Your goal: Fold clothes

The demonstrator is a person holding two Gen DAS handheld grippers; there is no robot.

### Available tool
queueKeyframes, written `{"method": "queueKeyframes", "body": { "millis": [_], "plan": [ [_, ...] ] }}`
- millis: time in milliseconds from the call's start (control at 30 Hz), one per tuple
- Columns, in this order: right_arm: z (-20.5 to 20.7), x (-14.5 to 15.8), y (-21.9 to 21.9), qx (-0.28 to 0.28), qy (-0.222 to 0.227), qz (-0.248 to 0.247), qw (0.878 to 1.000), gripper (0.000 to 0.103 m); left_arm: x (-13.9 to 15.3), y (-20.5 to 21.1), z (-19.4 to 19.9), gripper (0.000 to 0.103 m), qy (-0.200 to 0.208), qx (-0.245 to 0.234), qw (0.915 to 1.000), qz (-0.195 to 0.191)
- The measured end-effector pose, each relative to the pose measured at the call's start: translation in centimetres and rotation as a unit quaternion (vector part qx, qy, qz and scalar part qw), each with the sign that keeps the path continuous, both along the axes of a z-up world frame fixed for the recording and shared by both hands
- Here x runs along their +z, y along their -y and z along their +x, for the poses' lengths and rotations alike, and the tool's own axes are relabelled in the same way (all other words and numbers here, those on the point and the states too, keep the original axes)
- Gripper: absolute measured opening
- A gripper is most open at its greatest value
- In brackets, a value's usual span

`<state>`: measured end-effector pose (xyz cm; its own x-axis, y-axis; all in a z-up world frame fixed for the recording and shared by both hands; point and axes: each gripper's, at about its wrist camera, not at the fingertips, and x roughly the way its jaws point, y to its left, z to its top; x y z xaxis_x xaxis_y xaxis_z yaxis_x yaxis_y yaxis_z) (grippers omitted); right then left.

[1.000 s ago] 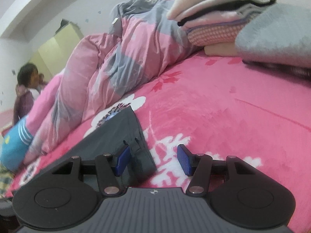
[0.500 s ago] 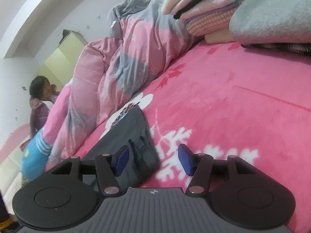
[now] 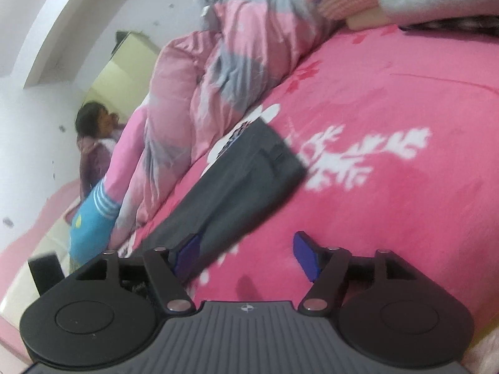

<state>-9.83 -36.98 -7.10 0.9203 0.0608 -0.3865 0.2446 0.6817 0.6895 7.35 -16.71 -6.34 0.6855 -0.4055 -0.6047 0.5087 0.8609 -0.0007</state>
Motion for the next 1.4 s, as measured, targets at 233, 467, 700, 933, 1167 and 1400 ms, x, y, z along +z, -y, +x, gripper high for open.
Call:
{"method": "queueKeyframes", "body": {
  "millis": [233,467,700,933,1167,1400],
  "plan": [
    [3.8,-0.2,0.1,0.001,0.008,-0.014,1.000,0.080,-0.1,-0.6,0.2,0.070,-0.014,-0.016,0.9995,-0.023],
    [7.5,-0.6,1.1,-0.022,0.017,-0.016,0.999,0.070,-0.4,-1.0,0.3,0.075,-0.019,-0.026,0.9987,-0.040],
    [9.7,-1.0,3.7,-0.057,0.024,0.044,0.997,0.012,-0.5,-1.4,0.2,0.076,-0.016,-0.033,0.9980,-0.051],
    [11.5,5.2,-0.3,0.015,0.053,-0.076,0.996,0.008,-0.4,-1.7,0.4,0.076,-0.022,-0.037,0.9972,-0.062],
    [15.7,9.7,-7.4,0.148,0.039,-0.191,0.969,0.008,0.5,-3.4,0.7,0.075,-0.046,-0.039,0.9942,-0.089],
    [17.3,11.1,-12.6,0.219,0.039,-0.229,0.948,0.008,3.8,-12.2,-1.2,0.074,-0.061,-0.007,0.9862,-0.154]
  ]
}}
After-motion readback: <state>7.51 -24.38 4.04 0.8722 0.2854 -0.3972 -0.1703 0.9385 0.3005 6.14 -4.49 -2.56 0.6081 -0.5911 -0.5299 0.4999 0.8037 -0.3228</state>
